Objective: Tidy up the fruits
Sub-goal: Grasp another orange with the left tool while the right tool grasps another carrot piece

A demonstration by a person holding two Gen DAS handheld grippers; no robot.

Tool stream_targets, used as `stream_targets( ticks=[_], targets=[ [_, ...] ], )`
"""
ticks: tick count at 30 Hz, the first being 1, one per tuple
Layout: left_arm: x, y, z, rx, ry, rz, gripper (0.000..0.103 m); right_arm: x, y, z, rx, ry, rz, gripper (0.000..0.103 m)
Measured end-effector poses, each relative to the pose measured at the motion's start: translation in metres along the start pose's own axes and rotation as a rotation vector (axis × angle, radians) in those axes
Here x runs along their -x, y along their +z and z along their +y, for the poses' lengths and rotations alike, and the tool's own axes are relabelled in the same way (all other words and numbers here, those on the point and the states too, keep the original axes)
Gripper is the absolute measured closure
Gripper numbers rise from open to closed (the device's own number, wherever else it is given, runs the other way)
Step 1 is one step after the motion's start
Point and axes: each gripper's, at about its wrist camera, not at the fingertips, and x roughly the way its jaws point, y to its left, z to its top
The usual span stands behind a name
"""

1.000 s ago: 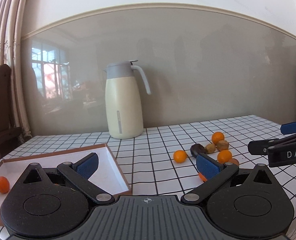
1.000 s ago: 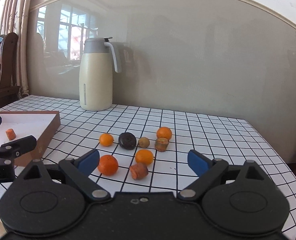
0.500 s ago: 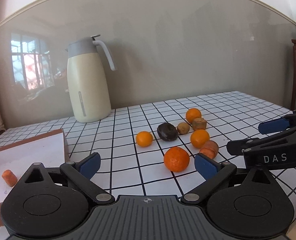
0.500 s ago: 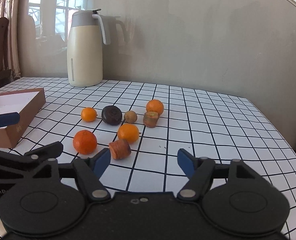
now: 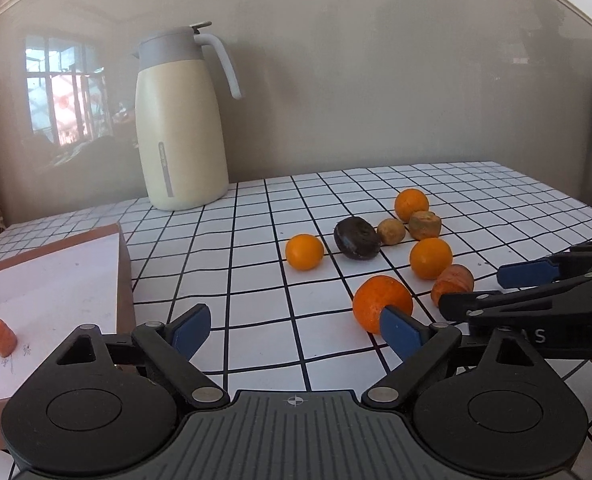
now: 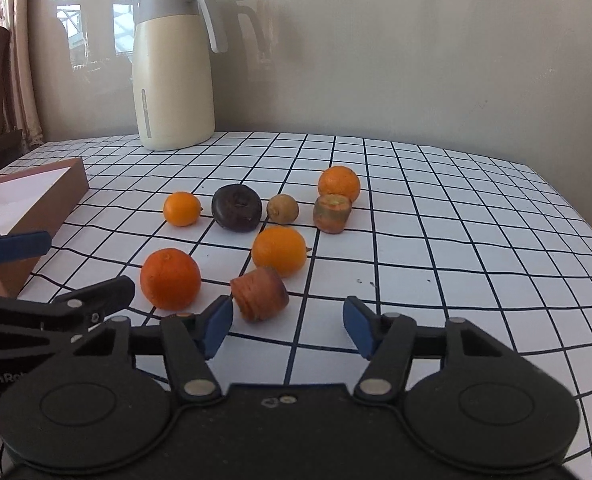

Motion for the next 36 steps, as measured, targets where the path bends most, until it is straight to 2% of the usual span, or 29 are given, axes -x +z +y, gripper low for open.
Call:
stream_targets(
  ticks=[10, 14, 17, 23, 25, 27, 32, 36],
  targets=[
    [-0.009, 0.005, -0.017, -0.051, -0.031, 0.006, 0.011, -0.014, 0.009, -0.020, -0.025, -0.057, 0.020, 0.054],
    [-0.014, 0.013, -0.018, -0.033, -0.061, 0.019, 0.012, -0.021, 0.014, -0.032, -0.045, -0.052, 0.023, 0.057],
    [-0.022, 0.020, -0.023, -0.048, -0.074, 0.030, 0.023, -0.021, 0.014, -0.032, -0.037, -0.050, 0.025, 0.058],
    [-0.033, 0.022, -0.034, -0.052, -0.106, 0.060, 0.025, -0.022, 0.015, -0.034, -0.031, -0.051, 0.023, 0.066],
    [-0.037, 0.020, -0.038, -0.056, -0.110, 0.075, 0.031, -0.021, 0.015, -0.035, -0.031, -0.051, 0.022, 0.068],
    [-0.041, 0.020, -0.041, -0.068, -0.107, 0.094, 0.047, -0.021, 0.015, -0.036, -0.038, -0.049, 0.022, 0.069],
    [-0.044, 0.020, -0.038, -0.047, -0.107, 0.117, 0.053, -0.019, 0.014, -0.038, -0.046, -0.047, 0.021, 0.074],
    [-0.042, 0.020, -0.041, -0.061, -0.112, 0.114, 0.063, -0.019, 0.014, -0.040, -0.055, -0.043, 0.022, 0.075]
  ],
)
